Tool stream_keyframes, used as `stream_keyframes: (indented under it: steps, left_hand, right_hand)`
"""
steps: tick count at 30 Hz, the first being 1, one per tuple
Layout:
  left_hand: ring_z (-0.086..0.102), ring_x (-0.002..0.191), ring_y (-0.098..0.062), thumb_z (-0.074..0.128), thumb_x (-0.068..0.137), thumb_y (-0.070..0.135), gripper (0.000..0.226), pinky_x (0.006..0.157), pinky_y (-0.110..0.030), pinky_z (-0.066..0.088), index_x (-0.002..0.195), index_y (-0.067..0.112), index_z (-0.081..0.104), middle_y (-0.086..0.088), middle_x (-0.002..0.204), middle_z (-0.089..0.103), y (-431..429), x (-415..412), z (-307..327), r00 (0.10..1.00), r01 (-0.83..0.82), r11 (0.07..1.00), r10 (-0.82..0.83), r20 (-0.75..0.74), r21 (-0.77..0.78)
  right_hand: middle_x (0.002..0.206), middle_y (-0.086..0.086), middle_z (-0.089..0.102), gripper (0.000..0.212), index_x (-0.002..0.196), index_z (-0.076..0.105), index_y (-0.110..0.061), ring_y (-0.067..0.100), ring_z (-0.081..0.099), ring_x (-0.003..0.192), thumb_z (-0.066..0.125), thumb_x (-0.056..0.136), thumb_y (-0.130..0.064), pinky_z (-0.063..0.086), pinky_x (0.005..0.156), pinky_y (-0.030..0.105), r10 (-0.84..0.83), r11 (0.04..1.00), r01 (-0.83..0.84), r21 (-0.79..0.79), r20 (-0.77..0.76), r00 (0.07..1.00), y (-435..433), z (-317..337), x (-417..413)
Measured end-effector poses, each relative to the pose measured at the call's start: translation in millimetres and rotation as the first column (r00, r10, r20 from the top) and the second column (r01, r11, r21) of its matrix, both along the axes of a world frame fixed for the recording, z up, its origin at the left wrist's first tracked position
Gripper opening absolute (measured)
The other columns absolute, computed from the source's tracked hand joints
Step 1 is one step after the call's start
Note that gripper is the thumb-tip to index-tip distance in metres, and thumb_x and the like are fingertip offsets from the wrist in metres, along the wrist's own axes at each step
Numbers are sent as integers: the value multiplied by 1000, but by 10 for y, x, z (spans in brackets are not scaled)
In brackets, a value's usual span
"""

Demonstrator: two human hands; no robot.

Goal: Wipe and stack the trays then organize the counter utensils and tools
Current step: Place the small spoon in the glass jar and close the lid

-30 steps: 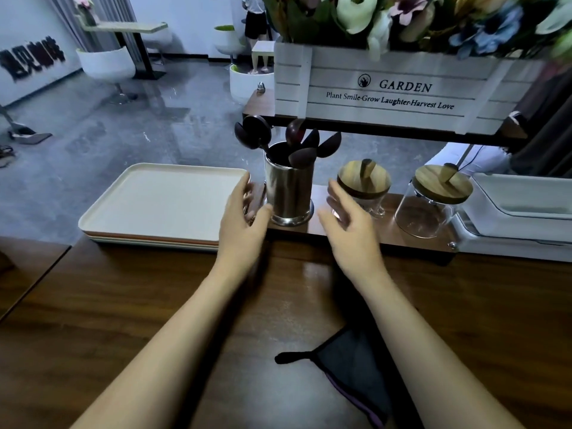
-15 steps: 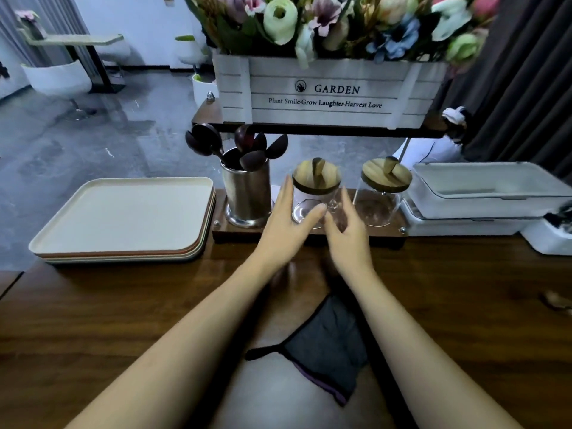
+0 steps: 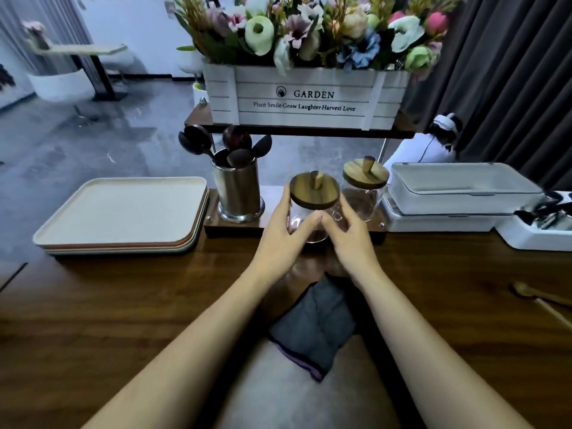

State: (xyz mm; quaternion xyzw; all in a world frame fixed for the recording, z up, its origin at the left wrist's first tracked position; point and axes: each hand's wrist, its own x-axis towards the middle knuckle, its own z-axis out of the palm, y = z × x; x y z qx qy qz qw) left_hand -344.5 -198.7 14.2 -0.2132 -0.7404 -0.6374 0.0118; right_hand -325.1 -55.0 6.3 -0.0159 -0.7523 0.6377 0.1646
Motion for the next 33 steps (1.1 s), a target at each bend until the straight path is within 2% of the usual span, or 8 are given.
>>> stream_keyframes:
  steps: [4,8,12,16,18,22,26,33]
  left_hand:
    - [57,127,-4,63,101,23,54,104,-20,45,150,26,42,6,137,62,209,454,-29,999,-34,999,35,-37,27]
    - [51,136,-8,64,96,43,58,116,-39,40,149,45,39,10,144,57,591,872,-151,996,-76,997,76,-56,12]
    - [48,140,-12,65,92,52,72,116,-44,40,156,39,33,7,149,52,1078,1291,-297,996,-92,996,92,13,-6]
    - [35,138,12,66,92,51,81,99,0,32,160,29,27,14,156,40,1544,1783,-341,985,-158,987,160,70,-25]
    - [32,132,20,68,95,41,80,91,6,30,161,25,26,14,157,36,1761,2024,-371,976,-194,981,194,97,-8]
    - [38,139,9,62,80,65,92,107,-8,35,160,34,28,17,155,41,2078,2369,-440,965,-248,969,246,94,1]
    - [49,136,-1,66,82,62,71,116,-40,41,146,64,33,15,150,49,2232,2582,-476,951,-296,955,292,100,21]
    - [54,133,-5,68,76,76,68,114,-47,44,136,72,35,18,147,51,2250,2598,-585,939,-330,944,327,106,18]
  right_hand:
    - [124,-28,60,56,144,45,-34,-15,54,117,67,95,-17,42,96,8,24,1000,-24,4,-25,999,277,-36,375]
    - [122,-19,70,55,142,53,-37,0,62,118,72,91,-33,47,106,30,36,998,-35,60,-14,999,710,-117,789]
    - [121,-20,70,56,142,53,-41,2,62,119,72,90,-36,45,110,41,37,992,-35,121,-12,999,1200,-163,1196]
    - [119,-27,68,56,140,55,-38,-4,60,119,75,89,-25,45,106,28,76,990,-72,124,-33,997,1662,-192,1587]
    - [116,-31,68,55,138,56,-36,-8,60,115,76,88,-24,45,99,19,86,990,-82,116,-30,996,1874,-212,1748]
    - [121,-28,66,61,141,56,-25,-8,58,118,79,85,-22,44,98,12,109,990,-107,92,-12,994,2214,-262,2029]
    - [121,-32,64,63,139,57,-30,-8,57,121,81,81,-31,43,104,17,129,986,-131,107,25,991,2387,-280,2210]
    - [114,-29,64,60,134,55,-20,-20,58,104,79,82,-4,41,84,1,175,984,-177,24,67,982,2438,-290,2319]
